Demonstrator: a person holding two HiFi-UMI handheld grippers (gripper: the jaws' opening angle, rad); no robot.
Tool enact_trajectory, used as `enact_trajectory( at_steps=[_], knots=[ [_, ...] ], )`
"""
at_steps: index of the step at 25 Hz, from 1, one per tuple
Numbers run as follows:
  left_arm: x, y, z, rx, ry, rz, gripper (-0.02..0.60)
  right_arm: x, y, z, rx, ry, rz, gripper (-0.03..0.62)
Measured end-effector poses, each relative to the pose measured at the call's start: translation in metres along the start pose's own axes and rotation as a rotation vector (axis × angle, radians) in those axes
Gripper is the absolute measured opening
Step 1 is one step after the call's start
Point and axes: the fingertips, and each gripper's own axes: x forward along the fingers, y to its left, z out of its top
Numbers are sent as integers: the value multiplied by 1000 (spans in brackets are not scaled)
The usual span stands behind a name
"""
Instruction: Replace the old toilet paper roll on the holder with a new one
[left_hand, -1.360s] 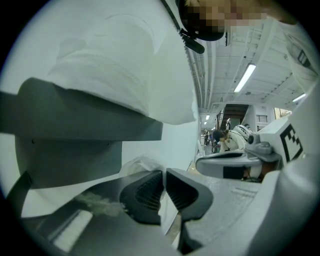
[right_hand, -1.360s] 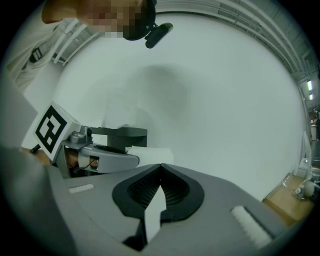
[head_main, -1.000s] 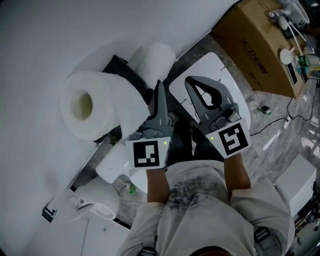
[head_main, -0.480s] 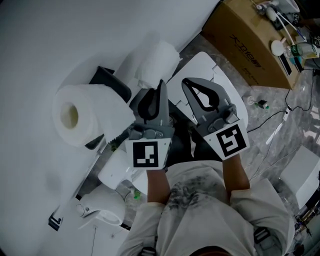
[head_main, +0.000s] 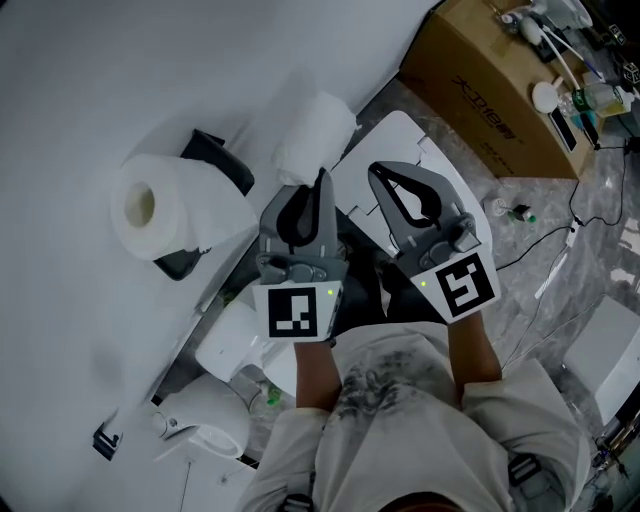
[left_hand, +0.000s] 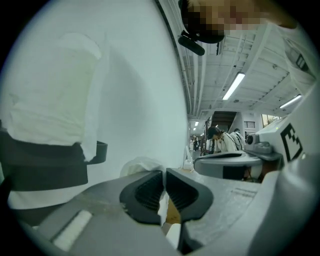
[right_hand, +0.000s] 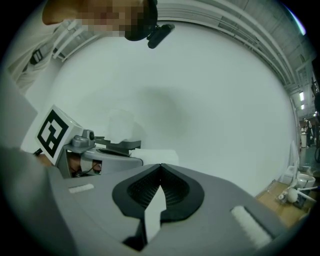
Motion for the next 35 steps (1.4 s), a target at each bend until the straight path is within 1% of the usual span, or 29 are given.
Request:
enact_trajectory(
  at_steps=[4,8,12,23,28,32,35],
  knots=[
    [-9,-12,9,2,-11,1,17,-14,1,9,-5,-5,6,2],
    [-23,-21,16,17,-16,0,18,-26,7,18,-21,-15,23,2],
    [-35,-28,20,16,-20,6,18,-34,11,25,-31,-27,45,2],
    [-80,-38,26,-7,-30,67,18,-50,34,39,-48,-59,126,2],
    [-100,-34,23,-14,-14,91,18,-43,47,44,-56,-73,169,2],
    [-130,-18,18,-23,-19,108,18,-33,78,49,-67,-75,204,2],
    [-135,-14,16,-25,-11,118,18,-25,82,52,-72,-79,230,2]
  ],
)
